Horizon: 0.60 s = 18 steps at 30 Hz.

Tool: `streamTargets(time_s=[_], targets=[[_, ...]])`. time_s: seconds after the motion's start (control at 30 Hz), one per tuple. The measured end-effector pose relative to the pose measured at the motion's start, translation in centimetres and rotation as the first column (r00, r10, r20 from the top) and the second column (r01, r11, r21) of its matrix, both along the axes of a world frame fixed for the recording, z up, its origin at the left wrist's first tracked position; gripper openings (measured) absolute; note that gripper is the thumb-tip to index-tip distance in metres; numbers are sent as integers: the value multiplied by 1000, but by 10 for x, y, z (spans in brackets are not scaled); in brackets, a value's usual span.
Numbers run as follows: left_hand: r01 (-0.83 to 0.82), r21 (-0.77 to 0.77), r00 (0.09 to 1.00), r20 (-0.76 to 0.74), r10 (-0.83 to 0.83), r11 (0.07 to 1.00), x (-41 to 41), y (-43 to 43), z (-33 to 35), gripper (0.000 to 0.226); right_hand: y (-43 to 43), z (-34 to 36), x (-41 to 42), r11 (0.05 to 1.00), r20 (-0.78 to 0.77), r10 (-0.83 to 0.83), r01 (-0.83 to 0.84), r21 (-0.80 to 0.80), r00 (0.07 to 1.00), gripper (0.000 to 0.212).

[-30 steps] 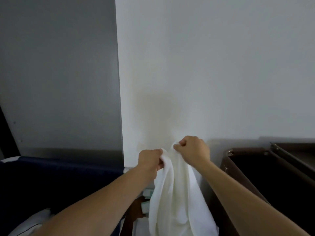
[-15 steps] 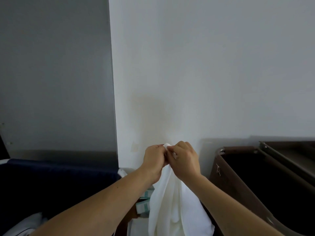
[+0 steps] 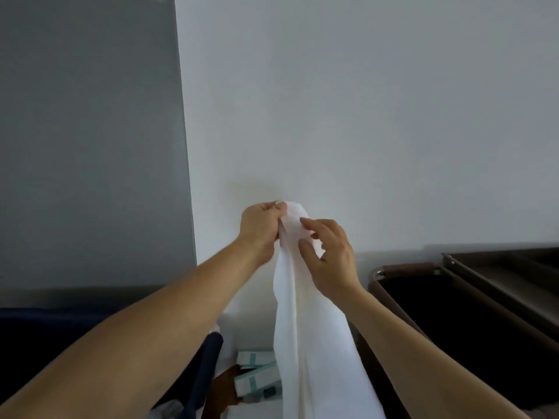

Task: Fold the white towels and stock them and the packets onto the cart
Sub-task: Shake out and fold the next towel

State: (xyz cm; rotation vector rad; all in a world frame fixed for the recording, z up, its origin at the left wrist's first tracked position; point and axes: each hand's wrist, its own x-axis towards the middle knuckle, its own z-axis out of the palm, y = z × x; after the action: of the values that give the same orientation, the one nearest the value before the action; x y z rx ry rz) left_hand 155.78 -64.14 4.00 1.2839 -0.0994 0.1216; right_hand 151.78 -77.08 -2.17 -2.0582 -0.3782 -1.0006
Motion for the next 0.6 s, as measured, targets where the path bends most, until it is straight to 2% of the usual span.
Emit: streamTargets(time_s=[0.1,0.17,0.27,0.37,0.43,0.5,0.53,0.6], targets=[[57,-110,994,99,-46,992,5,-10,47,19,-11,10,-4,992,-196,-83,100,77,977,52],[147,-139,978,171,-122,979,6,-19,77,14,-12,11,-9,989,-301,-124,141,38,946,60],[217,10,939,272,-211,976,6,-30,101,12,-6,14,-16,975,-187,-223,216,-59,957,62],[123,159,927,333,-171,979,12,-31,104,15,-7,17,-17,957,-160,-247,215,-193,956,67],[46,252,923,360,-137,967,19,-24,97,15,-15,12,-17,965,-147,-173,137,-225,974,63],[18,315,926,353,-135,949,23,-13,84,15,-28,6,-17,981,-17,-124,120,-156,992,52],[17,340,928,344,-141,940,24,-7,76,16,-35,3,-14,984,42,-150,153,-96,988,46],[31,373,932,323,-161,927,25,4,62,17,-50,2,-9,978,49,-209,207,41,977,30]])
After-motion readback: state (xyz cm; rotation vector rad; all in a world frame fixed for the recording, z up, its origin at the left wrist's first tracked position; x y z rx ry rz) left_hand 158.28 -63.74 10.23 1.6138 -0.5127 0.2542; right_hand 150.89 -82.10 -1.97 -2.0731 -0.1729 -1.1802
